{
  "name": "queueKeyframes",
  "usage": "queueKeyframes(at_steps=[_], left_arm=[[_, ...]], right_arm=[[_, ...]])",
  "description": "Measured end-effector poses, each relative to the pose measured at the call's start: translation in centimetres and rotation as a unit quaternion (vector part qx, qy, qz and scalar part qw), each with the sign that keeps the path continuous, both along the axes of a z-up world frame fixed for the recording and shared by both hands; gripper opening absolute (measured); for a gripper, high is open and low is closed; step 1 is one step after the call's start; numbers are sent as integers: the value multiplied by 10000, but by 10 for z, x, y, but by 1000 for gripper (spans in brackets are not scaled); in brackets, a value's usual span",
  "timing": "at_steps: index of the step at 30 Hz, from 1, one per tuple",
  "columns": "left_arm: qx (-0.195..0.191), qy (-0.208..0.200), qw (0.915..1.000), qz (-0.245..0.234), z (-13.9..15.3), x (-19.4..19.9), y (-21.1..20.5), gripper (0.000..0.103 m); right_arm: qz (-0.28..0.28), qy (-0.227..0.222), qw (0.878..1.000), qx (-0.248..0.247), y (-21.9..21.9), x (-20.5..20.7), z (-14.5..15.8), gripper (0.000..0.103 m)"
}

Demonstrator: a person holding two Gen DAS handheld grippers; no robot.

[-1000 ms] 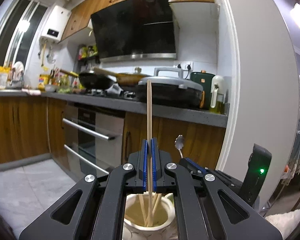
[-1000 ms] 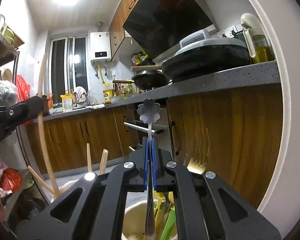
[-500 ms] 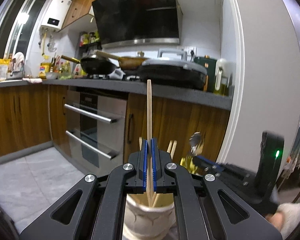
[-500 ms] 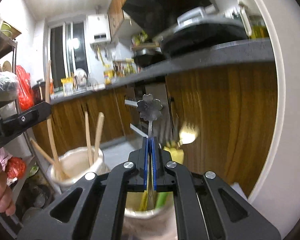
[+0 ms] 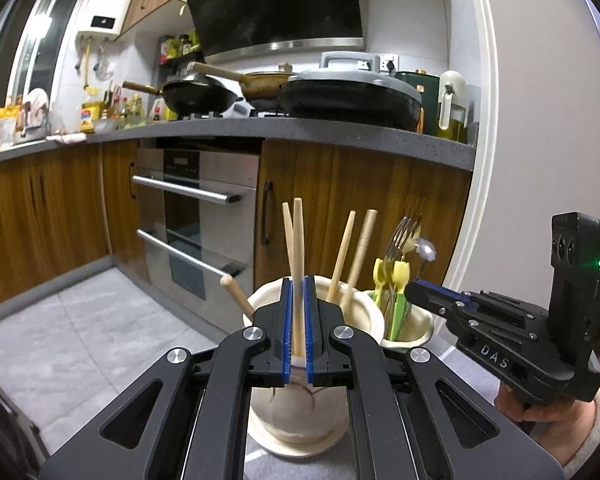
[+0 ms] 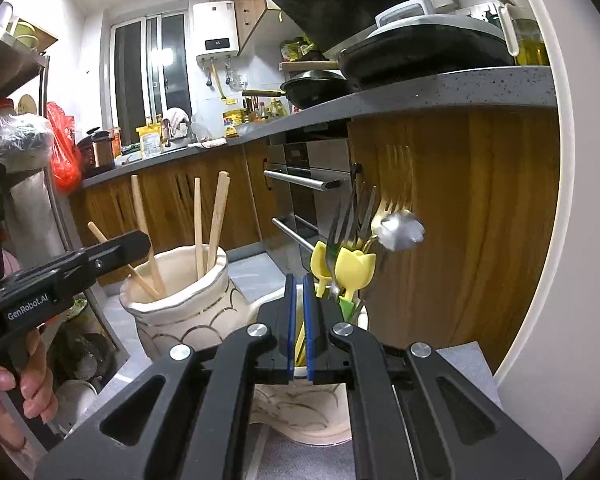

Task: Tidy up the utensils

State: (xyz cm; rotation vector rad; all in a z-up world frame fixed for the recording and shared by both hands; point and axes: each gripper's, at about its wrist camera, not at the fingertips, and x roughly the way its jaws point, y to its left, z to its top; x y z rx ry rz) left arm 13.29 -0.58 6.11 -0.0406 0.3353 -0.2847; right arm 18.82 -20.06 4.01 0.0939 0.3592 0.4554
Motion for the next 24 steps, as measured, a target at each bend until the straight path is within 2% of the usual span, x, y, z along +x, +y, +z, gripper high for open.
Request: queueKeyframes(at_steps=[1, 3, 6, 9, 13, 15, 16, 20, 24], left_arm=[[-25, -11, 10000, -2, 0, -1, 1, 15], [-60, -28, 10000, -4, 0, -1, 1, 19], [-80, -77, 9999, 34, 0, -5, 1, 26], [-170, -155, 9997, 13, -2, -15, 1, 43], [-6, -308, 9995, -34, -5, -34, -5, 64], [-3, -385, 9992, -40, -6, -46, -6, 67], [-29, -391, 9992, -50, -6, -52, -6, 71], [-141, -381, 9992, 25, -12, -72, -1, 79], [-88, -315, 9993, 206, -24, -88, 3, 86]], right_arm=[[-19, 28, 10000, 13, -1, 1, 0, 4], [-53, 77, 10000, 19, -3, 0, 0, 8], [-86, 103, 9999, 32, -8, -5, 0, 29], [-109, 135, 9998, -5, -11, -12, -2, 38], [-111, 103, 9998, -117, -13, -28, -5, 56], [-123, 52, 9998, -165, -14, -37, -7, 61], [-124, 40, 9998, -172, -15, -42, -8, 67], [-108, 72, 9997, -195, -18, -58, -16, 82], [-255, 68, 9992, -313, -27, -69, -24, 90]])
